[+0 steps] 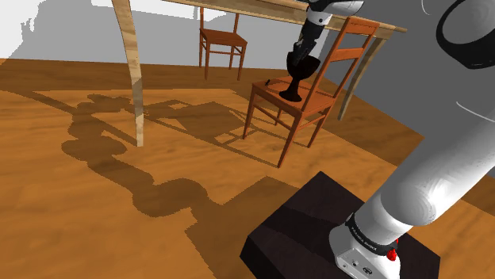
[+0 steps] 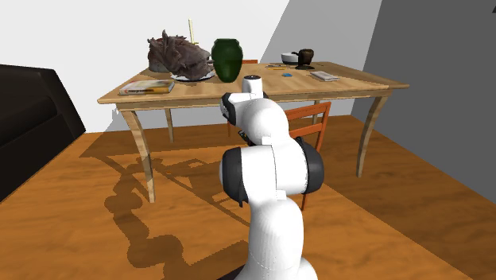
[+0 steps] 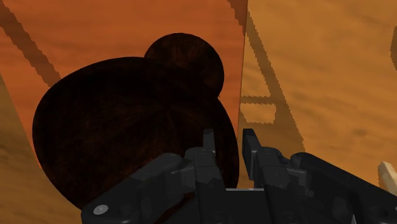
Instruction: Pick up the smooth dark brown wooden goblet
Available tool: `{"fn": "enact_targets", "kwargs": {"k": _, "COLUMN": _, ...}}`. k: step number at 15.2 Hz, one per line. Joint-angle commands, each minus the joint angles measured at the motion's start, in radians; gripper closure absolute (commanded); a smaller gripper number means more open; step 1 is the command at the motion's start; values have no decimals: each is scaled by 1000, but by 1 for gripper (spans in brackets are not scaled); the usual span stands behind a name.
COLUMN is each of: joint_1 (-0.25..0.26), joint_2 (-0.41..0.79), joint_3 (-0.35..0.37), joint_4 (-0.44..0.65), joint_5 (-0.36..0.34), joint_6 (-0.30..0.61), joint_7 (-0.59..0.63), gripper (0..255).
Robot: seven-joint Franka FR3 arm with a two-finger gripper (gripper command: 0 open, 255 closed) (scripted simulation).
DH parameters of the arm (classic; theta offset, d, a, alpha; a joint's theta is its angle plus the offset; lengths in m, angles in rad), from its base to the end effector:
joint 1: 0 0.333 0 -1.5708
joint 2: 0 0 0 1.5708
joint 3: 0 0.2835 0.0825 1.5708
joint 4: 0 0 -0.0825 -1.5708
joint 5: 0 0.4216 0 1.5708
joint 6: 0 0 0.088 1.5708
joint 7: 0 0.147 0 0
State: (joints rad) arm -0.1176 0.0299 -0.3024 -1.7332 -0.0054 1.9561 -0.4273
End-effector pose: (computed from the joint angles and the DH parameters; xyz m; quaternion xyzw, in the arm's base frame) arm 0.5801 -0.2581 0.4878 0.9952 0.0049 0.0856 0.0463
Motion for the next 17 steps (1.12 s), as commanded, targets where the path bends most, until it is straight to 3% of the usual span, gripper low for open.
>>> {"fn": "enact_targets", "kwargs": {"k": 1, "joint_1": 0, "joint_2": 0, "joint_3": 0, "joint_4": 13, "joint_5": -1, "joint_6": -14, "joint_7": 0, "gripper": 255}}
{"fn": "enact_targets", "kwargs": {"k": 17, "joint_1": -6, "joint_2": 35, "joint_3": -4, "joint_4": 247, "joint_5": 12, "joint_6": -214, "joint_7": -10, "gripper": 255}}
